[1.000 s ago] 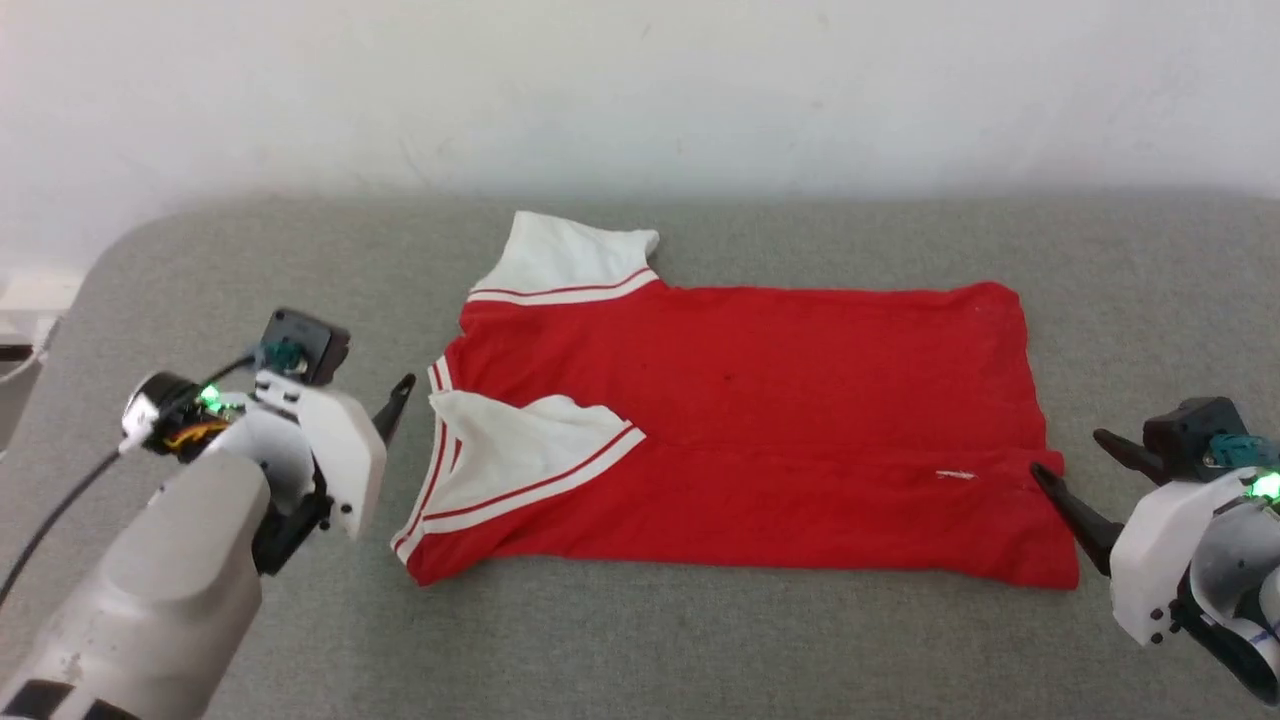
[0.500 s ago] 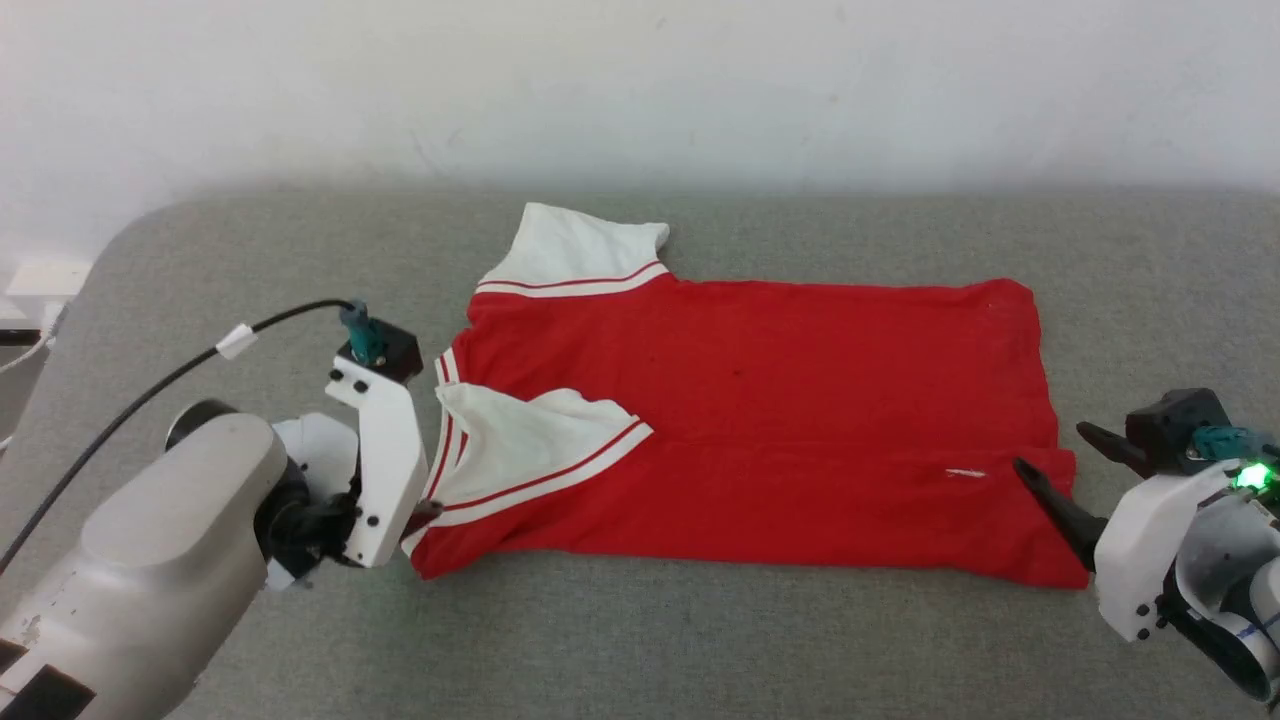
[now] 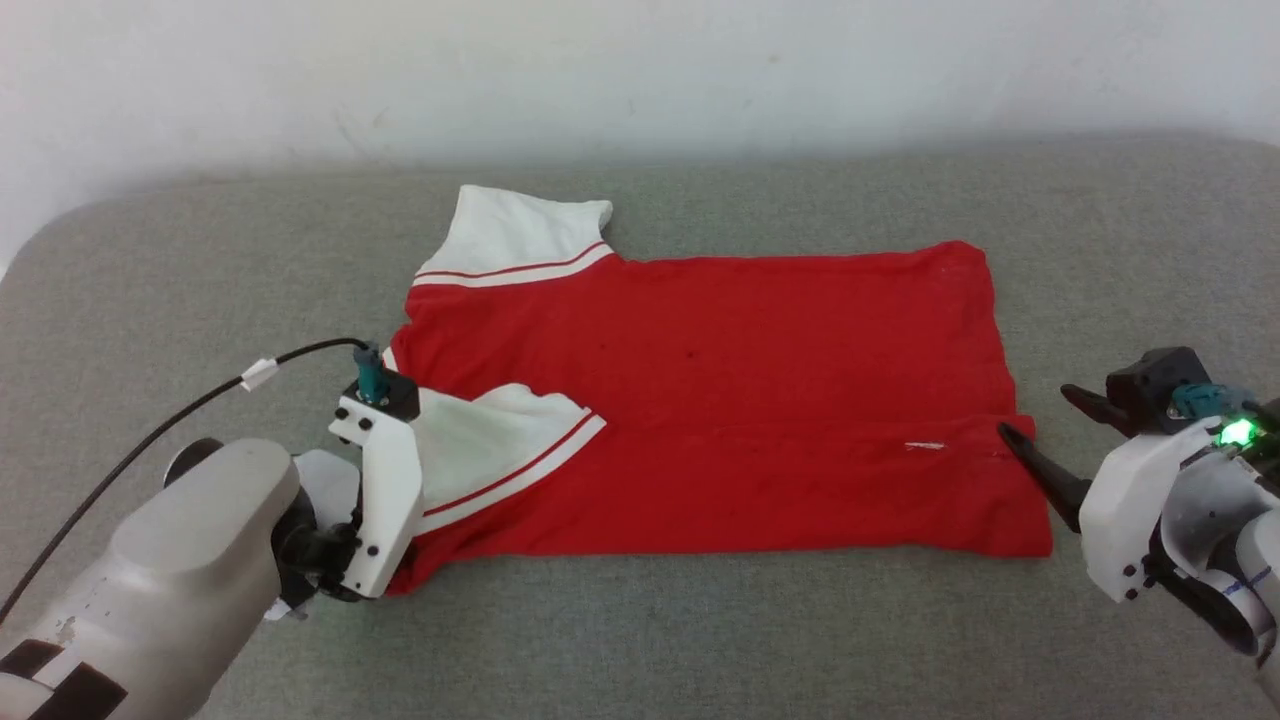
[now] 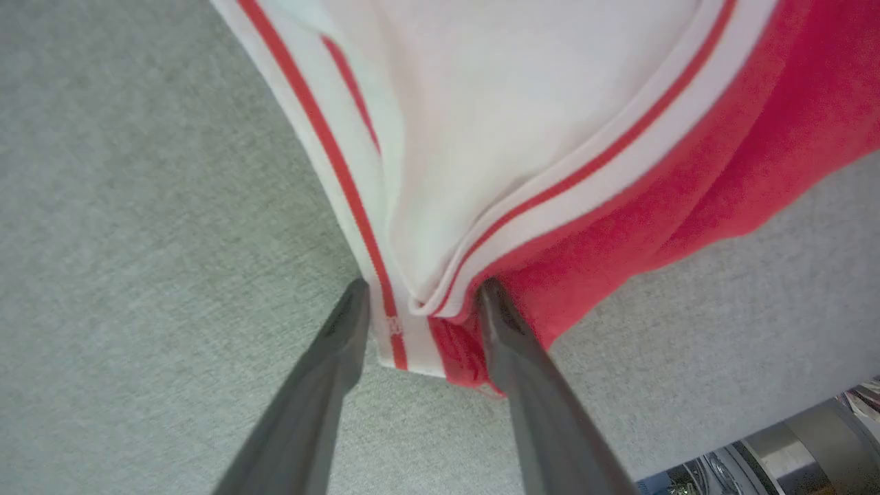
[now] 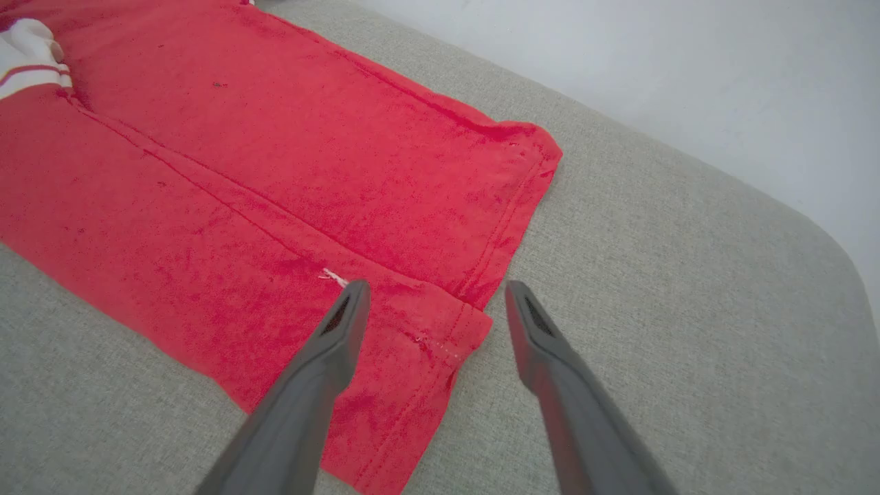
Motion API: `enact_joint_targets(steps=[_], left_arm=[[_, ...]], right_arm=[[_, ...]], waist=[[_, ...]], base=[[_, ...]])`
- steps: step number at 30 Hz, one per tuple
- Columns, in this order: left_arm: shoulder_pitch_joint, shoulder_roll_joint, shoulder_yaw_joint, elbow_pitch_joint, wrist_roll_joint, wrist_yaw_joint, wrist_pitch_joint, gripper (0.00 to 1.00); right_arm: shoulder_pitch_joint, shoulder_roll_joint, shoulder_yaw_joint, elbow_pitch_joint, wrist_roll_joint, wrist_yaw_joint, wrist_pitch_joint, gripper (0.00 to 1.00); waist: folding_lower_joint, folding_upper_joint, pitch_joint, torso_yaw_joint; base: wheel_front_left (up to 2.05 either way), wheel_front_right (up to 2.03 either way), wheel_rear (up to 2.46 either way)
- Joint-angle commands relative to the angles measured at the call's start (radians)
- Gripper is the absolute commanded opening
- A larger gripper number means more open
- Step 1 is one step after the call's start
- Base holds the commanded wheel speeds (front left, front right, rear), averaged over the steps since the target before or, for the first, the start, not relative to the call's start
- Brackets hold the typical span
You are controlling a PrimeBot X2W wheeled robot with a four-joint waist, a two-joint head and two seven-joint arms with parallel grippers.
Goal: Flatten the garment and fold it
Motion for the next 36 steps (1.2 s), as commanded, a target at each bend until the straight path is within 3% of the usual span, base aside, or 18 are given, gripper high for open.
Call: enact_joint_targets(steps=[1, 7, 16, 21, 27, 35, 36], left_arm=[[0.022, -0.004, -0.038, -0.004, -0.011, -0.006, 0.002, 0.00], [-0.003, 0.017, -0.067, -0.047, -0.043, -0.006, -0.028, 0.00], [-0.042, 0.044, -0.112, -0.120, -0.078, -0.007, -0.055, 0.00], [-0.068, 0.042, -0.122, -0.127, -0.088, -0.007, -0.078, 0.00], [-0.103, 0.036, -0.135, -0.124, -0.094, -0.007, -0.106, 0.00], [-0.125, 0.033, -0.150, -0.106, -0.106, -0.007, -0.138, 0.00], [-0.122, 0.034, -0.152, -0.102, -0.108, -0.007, -0.141, 0.00]], right_arm=[[-0.032, -0.014, 0.010, 0.001, 0.006, -0.001, 0.009, 1.00], [-0.094, -0.075, 0.066, -0.016, 0.047, -0.001, 0.095, 1.00], [-0.207, -0.205, 0.282, -0.020, 0.237, -0.001, 0.498, 1.00], [-0.240, -0.161, 0.297, 0.082, 0.302, -0.001, 0.563, 1.00], [-0.245, -0.077, 0.308, 0.227, 0.307, -0.001, 0.528, 1.00], [-0.220, -0.042, 0.401, 0.267, 0.335, -0.001, 0.472, 1.00], [-0.223, -0.044, 0.405, 0.266, 0.341, -0.001, 0.457, 0.14]], waist=[[0.0000, 0.0000, -0.011, -0.002], [0.0000, 0.0000, -0.050, 0.010], [0.0000, 0.0000, -0.070, 0.033], [0.0000, 0.0000, -0.035, 0.052], [0.0000, 0.0000, 0.022, 0.076], [0.0000, 0.0000, 0.051, 0.088], [0.0000, 0.0000, 0.047, 0.085]], base=[[0.00, 0.00, 0.00], [0.00, 0.00, 0.00], [0.00, 0.00, 0.00], [0.00, 0.00, 0.00], [0.00, 0.00, 0.00], [0.00, 0.00, 0.00], [0.00, 0.00, 0.00]])
